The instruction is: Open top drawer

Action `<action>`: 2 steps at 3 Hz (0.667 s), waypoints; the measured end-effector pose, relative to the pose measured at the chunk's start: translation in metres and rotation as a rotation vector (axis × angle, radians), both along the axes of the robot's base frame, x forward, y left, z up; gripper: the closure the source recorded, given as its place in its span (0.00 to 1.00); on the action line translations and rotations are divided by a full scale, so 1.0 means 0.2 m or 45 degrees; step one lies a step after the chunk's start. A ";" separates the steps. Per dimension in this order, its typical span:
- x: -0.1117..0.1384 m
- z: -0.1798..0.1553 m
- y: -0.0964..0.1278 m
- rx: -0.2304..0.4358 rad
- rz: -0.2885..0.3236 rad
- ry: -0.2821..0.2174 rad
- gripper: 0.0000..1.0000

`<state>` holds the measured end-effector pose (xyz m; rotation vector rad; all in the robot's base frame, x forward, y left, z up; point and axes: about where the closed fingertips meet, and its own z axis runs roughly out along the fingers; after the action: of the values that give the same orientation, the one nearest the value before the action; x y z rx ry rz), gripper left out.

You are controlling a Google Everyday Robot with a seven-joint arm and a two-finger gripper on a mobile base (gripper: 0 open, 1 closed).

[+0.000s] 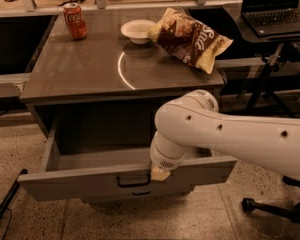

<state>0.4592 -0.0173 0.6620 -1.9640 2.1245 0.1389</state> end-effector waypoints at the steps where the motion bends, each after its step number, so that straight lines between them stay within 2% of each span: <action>1: -0.04 -0.01 -0.01 0.007 -0.013 0.014 0.60; 2: -0.04 -0.01 -0.01 0.006 -0.012 0.013 0.37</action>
Offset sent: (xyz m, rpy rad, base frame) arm -0.0086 -0.0025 -0.0027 0.0063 0.0121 -0.0114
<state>0.4516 -0.0195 0.6597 -1.9542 2.1379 0.1530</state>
